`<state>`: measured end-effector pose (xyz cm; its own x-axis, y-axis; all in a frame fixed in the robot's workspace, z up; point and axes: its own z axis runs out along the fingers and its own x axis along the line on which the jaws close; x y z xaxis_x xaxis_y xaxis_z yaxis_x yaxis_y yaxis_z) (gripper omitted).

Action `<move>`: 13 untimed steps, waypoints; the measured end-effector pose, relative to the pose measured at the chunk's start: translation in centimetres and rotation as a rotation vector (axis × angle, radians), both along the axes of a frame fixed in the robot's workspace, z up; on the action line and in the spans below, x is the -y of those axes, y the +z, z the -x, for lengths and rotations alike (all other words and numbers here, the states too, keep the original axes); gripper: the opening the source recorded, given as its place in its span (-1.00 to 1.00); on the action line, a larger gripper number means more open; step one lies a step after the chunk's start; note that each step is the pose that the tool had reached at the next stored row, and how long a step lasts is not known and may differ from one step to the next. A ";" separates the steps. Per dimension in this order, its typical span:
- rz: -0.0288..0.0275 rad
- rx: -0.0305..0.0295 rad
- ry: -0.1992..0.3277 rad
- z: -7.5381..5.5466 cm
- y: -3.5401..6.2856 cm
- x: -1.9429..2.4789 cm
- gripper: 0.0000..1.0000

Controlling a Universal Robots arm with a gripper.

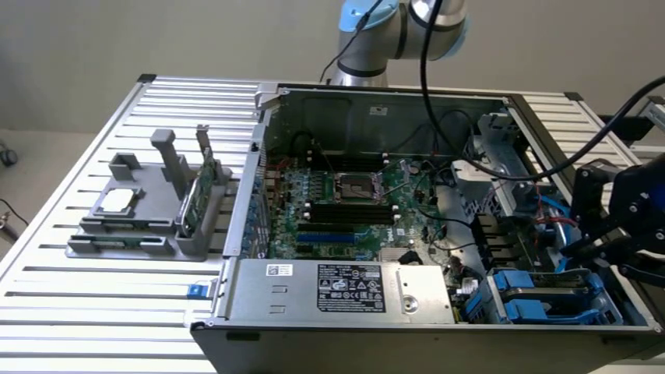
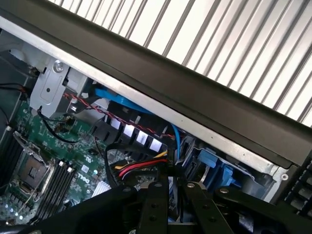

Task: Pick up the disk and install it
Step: 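Insert the disk into the insertion slot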

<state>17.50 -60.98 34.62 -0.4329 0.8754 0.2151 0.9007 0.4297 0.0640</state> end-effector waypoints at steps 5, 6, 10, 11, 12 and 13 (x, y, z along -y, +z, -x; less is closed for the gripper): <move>0.0002 -0.0031 -0.059 0.0 -0.13 0.01 -0.66; 0.0011 -0.0030 -0.070 0.1 -0.22 0.00 -0.66; 0.0078 -0.0083 -0.094 0.1 -0.41 0.00 -0.66; 0.0083 -0.0152 -0.096 0.1 -0.40 0.01 -0.66; 0.0086 -0.0229 -0.098 0.1 -0.40 0.00 -0.66; 0.0088 -0.0292 -0.099 0.1 -0.41 0.00 -0.66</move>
<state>17.37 -60.99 34.21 -0.3374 0.9156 0.2185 0.9404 0.3385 0.0337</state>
